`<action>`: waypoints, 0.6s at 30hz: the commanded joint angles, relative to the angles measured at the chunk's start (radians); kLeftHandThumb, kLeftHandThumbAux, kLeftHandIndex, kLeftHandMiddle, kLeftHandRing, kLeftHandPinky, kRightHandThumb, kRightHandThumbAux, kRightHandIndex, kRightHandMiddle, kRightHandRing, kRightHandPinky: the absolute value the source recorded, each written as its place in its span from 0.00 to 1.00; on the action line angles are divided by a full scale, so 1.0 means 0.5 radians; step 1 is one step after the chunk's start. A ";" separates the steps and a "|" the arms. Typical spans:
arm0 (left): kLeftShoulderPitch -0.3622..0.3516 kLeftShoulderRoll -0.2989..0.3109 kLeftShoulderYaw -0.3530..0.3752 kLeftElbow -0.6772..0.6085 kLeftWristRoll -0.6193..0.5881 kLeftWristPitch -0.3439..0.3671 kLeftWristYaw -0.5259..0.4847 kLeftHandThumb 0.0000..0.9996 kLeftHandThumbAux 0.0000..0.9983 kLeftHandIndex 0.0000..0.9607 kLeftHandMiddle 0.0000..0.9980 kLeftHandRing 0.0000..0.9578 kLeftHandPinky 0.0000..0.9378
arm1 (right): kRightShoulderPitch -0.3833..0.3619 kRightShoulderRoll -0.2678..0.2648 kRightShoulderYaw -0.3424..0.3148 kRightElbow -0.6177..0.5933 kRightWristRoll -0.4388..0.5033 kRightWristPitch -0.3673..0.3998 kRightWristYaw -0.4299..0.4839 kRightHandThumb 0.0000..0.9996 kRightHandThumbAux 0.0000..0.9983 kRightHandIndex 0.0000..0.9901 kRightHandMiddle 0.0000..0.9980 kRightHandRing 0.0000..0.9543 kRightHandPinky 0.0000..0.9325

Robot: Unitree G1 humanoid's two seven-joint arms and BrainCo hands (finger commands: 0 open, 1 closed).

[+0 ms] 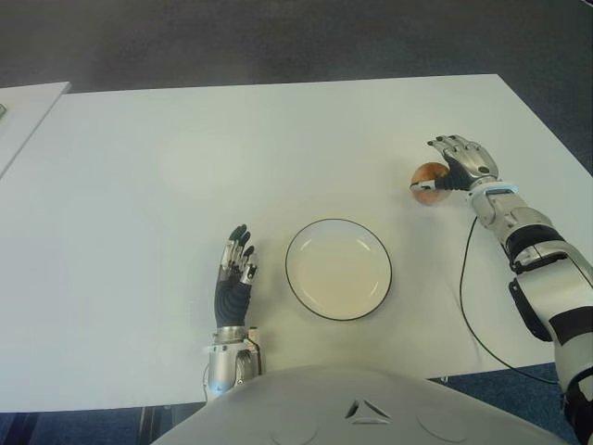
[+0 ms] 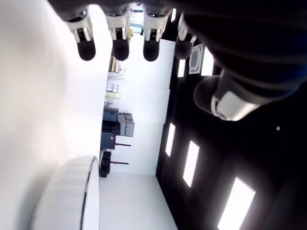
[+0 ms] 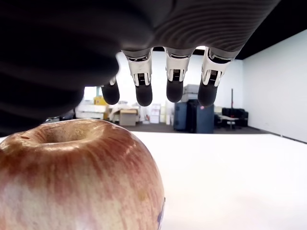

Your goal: Put the apples into the plate.

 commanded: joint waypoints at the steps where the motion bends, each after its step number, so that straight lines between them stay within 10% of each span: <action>1: 0.070 -0.036 0.026 0.117 -0.038 0.117 0.001 0.12 0.52 0.07 0.04 0.02 0.02 | 0.047 0.036 0.031 0.044 0.017 0.055 0.025 0.17 0.38 0.00 0.00 0.00 0.00; 18: 0.076 -0.027 0.017 0.115 -0.043 0.054 -0.011 0.13 0.49 0.07 0.05 0.03 0.03 | 0.098 0.086 0.085 0.049 0.058 0.070 0.032 0.19 0.41 0.00 0.00 0.00 0.01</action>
